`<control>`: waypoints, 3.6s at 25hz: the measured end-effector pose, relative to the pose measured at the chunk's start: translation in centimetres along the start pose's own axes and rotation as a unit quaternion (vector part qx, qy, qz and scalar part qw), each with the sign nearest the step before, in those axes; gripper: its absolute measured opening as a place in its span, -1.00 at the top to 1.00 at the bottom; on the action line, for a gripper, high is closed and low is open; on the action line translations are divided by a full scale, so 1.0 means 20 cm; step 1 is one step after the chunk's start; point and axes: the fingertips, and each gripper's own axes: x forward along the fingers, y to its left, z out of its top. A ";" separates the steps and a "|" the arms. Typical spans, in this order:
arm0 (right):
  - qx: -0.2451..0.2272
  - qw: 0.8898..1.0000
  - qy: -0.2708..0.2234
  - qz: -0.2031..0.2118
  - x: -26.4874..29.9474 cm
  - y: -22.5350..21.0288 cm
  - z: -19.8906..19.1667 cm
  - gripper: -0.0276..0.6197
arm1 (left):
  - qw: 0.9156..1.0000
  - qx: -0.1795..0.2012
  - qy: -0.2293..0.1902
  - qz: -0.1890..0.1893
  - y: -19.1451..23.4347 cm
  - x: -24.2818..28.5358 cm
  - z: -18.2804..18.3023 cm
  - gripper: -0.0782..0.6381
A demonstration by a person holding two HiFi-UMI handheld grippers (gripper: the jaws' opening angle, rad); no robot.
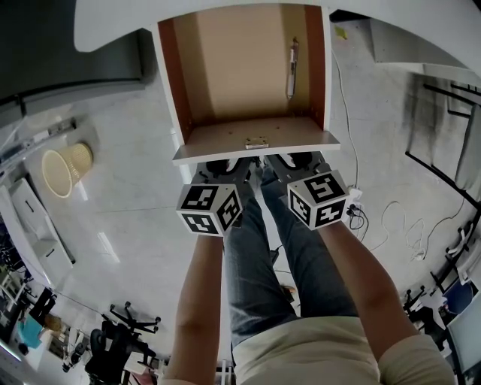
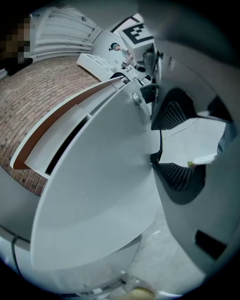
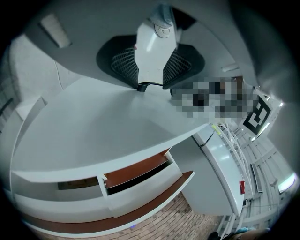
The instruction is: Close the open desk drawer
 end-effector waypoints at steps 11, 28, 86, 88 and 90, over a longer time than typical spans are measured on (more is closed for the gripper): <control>-0.005 1.000 -0.009 0.006 -0.08 0.05 0.11 0.39 | 1.000 -0.006 -0.022 0.001 -0.07 -0.08 0.10 0.16; -0.017 1.000 -0.009 0.006 -0.13 0.07 0.17 0.40 | 0.999 -0.008 -0.033 0.005 -0.11 -0.11 0.17 0.16; -0.037 0.998 -0.051 -0.006 0.09 -0.09 0.56 0.40 | 0.997 0.011 -0.071 0.014 -0.02 0.11 0.57 0.17; -0.039 0.998 -0.051 -0.006 0.09 -0.10 0.57 0.40 | 0.997 0.011 -0.072 0.015 -0.02 0.12 0.58 0.17; -0.040 0.998 -0.053 -0.006 0.10 -0.11 0.58 0.40 | 0.997 0.011 -0.072 0.015 -0.02 0.14 0.59 0.18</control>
